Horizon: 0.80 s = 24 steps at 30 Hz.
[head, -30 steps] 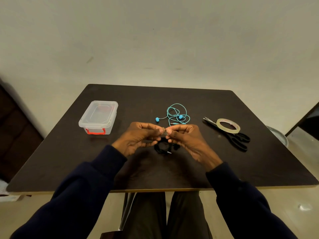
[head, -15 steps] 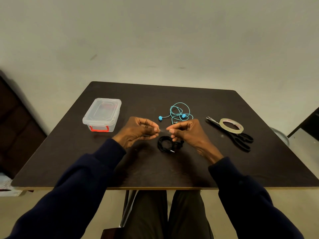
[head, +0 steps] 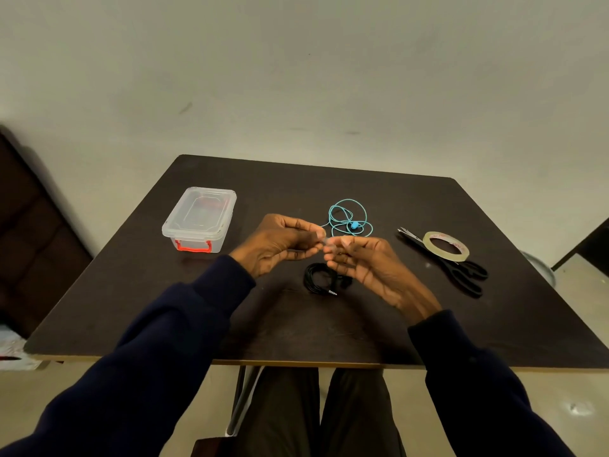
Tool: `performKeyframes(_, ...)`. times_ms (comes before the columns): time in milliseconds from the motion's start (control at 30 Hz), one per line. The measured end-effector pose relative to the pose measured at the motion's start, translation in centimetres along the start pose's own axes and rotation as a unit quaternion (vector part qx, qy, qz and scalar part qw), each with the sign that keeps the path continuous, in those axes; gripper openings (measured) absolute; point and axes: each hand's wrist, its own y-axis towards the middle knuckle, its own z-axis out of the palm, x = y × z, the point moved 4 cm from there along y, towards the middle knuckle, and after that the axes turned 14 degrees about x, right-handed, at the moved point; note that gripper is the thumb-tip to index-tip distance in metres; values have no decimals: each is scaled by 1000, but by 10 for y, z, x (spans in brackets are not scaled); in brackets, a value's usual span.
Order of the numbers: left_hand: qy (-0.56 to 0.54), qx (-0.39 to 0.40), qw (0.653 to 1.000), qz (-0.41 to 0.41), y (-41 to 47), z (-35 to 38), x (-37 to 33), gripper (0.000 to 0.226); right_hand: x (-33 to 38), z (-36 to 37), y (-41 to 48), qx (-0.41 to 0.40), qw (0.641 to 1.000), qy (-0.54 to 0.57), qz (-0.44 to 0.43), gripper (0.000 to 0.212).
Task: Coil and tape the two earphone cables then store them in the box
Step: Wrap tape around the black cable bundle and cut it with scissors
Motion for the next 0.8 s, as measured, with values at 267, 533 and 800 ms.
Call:
performKeyframes(267, 26, -4, 999, -40, 3, 9, -9, 27, 4, 6, 1, -90, 996, -4, -23, 33)
performKeyframes(533, 230, -125, 965, -10, -3, -5, 11, 27, 1, 3, -2, -117, 993, 4, 12, 21)
performKeyframes(800, 545, -147, 818, -113, 5, 18, 30, 29, -1, -2, -4, -155, 987, 20, 37, 12)
